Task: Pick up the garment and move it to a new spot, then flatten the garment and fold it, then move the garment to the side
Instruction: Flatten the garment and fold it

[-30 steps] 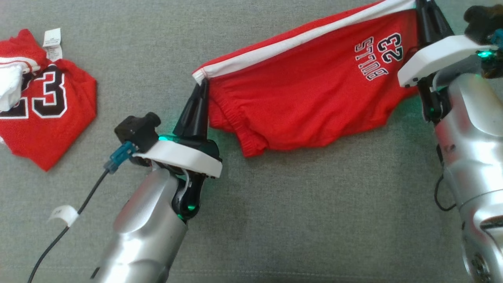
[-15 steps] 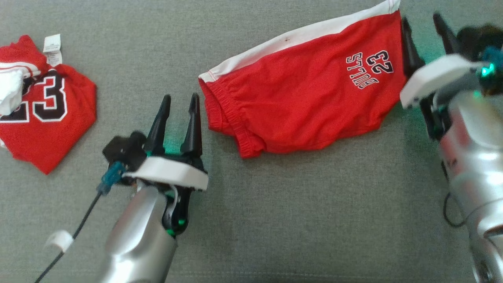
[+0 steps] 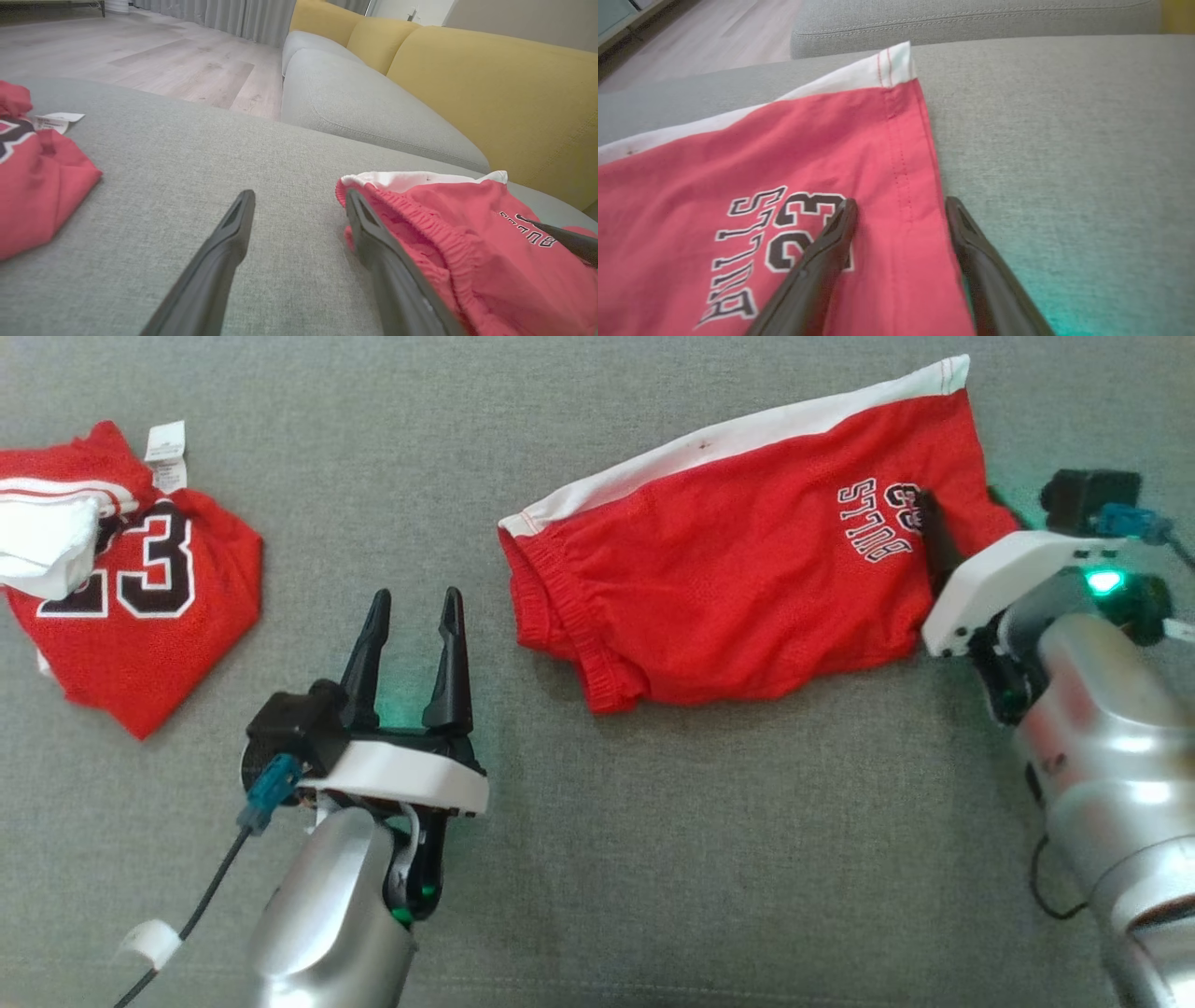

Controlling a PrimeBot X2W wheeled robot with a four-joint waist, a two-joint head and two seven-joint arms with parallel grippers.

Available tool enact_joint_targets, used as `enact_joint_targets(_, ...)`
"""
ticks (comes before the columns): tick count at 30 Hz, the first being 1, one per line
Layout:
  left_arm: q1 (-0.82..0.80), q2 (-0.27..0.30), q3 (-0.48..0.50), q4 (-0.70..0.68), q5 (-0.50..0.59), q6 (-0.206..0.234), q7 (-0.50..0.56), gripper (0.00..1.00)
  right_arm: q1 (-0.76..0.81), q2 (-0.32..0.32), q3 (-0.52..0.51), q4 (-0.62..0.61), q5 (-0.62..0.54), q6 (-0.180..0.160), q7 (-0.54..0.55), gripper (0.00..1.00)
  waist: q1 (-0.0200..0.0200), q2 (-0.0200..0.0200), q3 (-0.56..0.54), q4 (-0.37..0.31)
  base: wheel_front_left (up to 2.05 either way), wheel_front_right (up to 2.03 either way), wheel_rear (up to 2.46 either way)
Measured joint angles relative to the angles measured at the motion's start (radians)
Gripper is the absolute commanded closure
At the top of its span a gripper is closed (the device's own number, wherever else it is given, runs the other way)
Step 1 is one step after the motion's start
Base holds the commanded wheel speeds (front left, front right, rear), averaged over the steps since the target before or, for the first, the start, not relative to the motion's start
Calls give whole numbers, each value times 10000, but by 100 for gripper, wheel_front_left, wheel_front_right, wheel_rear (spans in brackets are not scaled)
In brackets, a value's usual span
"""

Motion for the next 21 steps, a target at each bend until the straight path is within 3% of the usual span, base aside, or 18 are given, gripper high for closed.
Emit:
enact_joint_targets(2,35,0,56,-33,130,17,0,0,116,75,263,-226,418,-2,69,100,1,0,-80,11,0,0,0)
enact_joint_targets(14,959,12,468,-63,926,259,0,0,1662,10,696,-796,2084,-2,-1244,100,1,0,-987,-242,0,0,0)
enact_joint_targets(21,2344,44,1085,-171,1419,441,0,0,2979,-36,665,-1241,2589,-2,-1524,100,0,0,-1955,-814,0,0,0)
